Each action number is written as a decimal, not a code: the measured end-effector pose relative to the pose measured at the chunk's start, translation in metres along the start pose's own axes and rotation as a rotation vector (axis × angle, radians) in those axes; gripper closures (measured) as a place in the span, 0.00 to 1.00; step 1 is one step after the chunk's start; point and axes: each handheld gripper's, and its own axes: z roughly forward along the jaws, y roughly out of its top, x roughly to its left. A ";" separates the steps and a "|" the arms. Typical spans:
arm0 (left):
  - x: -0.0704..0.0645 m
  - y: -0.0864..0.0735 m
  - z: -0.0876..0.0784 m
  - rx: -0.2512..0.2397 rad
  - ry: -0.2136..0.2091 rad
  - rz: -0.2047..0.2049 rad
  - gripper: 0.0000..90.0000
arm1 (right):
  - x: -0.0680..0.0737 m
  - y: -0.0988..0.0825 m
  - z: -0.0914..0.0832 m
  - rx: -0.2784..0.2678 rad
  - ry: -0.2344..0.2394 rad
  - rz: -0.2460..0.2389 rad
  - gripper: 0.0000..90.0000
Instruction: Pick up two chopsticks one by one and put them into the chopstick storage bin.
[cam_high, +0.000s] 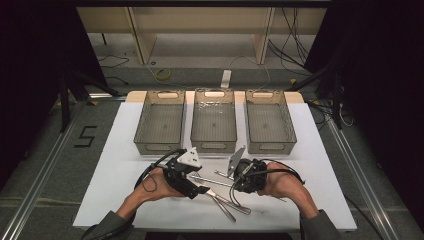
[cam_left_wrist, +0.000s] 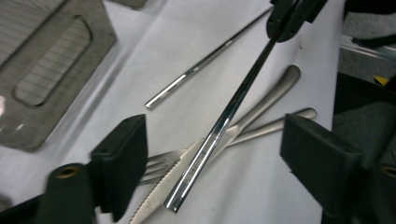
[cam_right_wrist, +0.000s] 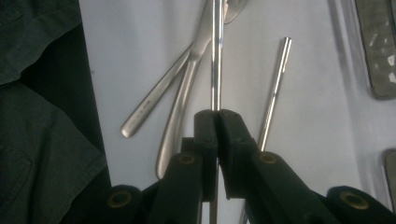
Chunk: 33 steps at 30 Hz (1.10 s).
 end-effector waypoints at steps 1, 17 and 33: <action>-0.001 0.000 0.000 0.005 0.001 0.016 0.33 | 0.001 0.001 0.000 -0.002 0.002 0.000 0.96; -0.011 -0.002 0.005 0.069 0.006 0.137 0.65 | 0.007 0.005 0.001 0.006 0.005 -0.039 0.96; -0.017 -0.005 0.009 0.104 -0.062 0.209 0.88 | 0.010 0.004 0.004 -0.002 0.026 -0.099 0.96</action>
